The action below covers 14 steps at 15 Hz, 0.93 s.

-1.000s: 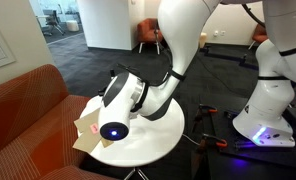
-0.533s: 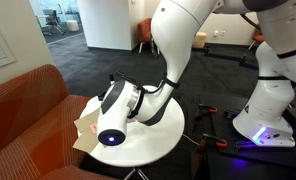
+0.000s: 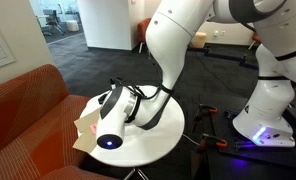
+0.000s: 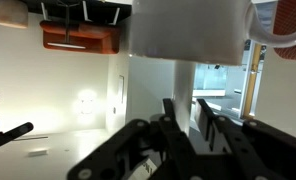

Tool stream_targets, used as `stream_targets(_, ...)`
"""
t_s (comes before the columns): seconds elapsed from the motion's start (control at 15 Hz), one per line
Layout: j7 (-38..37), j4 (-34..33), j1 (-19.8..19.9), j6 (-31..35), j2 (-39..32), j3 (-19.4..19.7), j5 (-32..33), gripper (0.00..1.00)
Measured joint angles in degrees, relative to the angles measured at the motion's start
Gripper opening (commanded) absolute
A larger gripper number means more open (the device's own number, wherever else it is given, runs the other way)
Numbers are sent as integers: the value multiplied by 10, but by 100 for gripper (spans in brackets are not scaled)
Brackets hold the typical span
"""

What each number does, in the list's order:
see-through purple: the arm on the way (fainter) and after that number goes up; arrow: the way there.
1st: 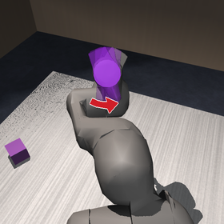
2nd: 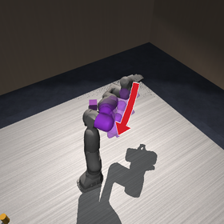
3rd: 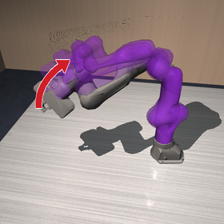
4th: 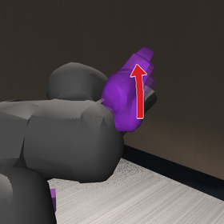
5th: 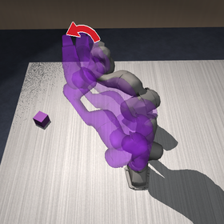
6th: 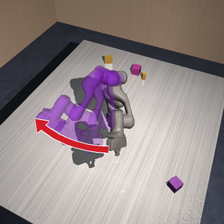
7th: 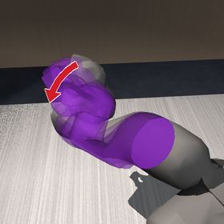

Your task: Take the marker from the table and put it in the white cup

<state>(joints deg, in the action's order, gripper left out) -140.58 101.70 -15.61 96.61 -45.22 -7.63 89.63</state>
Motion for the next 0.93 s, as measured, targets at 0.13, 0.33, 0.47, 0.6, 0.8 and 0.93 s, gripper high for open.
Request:
stream_targets(0.13,4,-8,0,-5,-8,0,0,76)
stream_targets(0.33,11,-19,0,-12,-17,0,0,100)
stream_targets(0.47,16,-26,0,-14,-22,0,0,100)
stream_targets(0.6,21,-33,0,-16,-26,0,0,100)
stream_targets(0.8,22,-38,0,-18,-29,0,0,100)
stream_targets(0.93,22,-40,0,-20,-30,0,0,100)
